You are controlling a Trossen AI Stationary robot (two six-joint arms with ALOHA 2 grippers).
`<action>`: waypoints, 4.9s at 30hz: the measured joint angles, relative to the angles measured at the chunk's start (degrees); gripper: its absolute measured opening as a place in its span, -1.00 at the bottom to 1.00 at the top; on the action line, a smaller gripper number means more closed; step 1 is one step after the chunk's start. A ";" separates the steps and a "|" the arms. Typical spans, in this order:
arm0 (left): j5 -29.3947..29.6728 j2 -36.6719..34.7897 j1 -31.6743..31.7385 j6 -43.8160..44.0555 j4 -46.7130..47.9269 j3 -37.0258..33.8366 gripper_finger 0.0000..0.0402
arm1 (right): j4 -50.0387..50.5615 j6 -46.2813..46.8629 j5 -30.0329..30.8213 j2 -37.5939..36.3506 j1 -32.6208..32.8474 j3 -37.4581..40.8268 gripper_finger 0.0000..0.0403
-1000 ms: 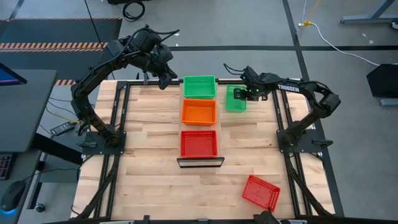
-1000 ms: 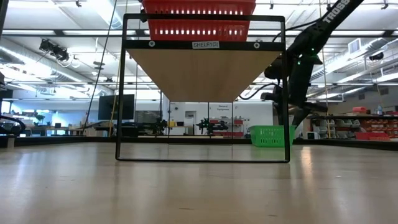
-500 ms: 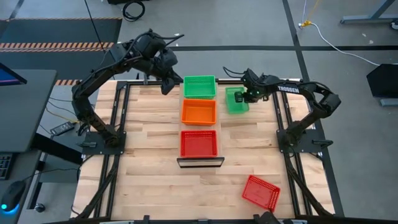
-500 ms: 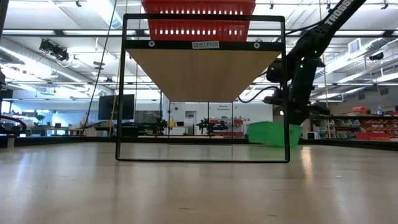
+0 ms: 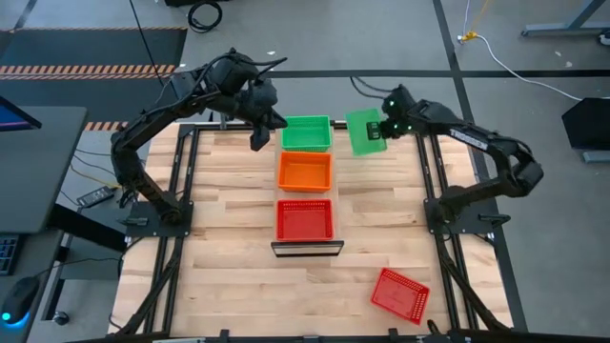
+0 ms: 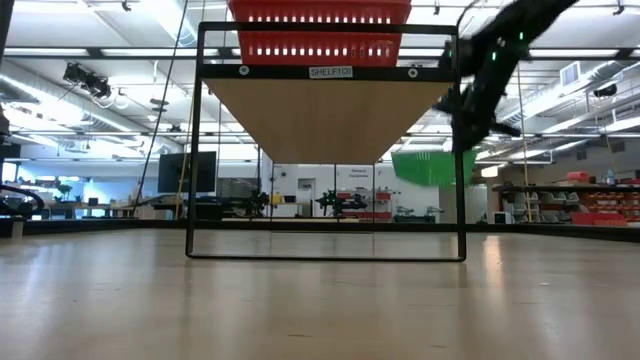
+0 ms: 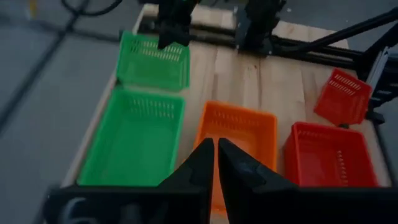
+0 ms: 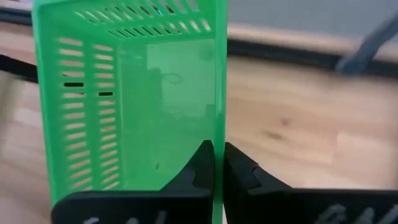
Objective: Stack baskets on shelf by color
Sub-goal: Stack the green bin on top of the green bin on the shelf
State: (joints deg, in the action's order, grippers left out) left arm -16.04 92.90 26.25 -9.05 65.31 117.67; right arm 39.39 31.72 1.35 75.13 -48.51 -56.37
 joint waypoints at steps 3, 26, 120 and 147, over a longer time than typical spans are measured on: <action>0.38 0.00 -1.46 -5.28 -4.24 0.00 -0.83 | 5.32 -5.08 0.07 -1.69 0.00 -5.72 -0.94; 12.20 4.26 -8.55 -31.54 -17.63 -0.02 0.18 | 35.61 -28.57 -14.50 19.37 9.52 -58.31 -0.95; 11.68 13.92 -2.34 -12.75 -2.37 0.00 -0.96 | 30.11 -27.36 -8.44 16.96 14.56 -77.56 0.39; 8.62 14.05 -1.72 -10.57 -2.94 0.00 -0.76 | 29.74 -27.36 -8.49 17.09 14.29 -77.54 0.39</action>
State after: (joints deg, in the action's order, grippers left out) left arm -7.42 106.96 24.53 -19.61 62.37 117.67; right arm 69.12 4.36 -7.14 92.23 -34.22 -133.91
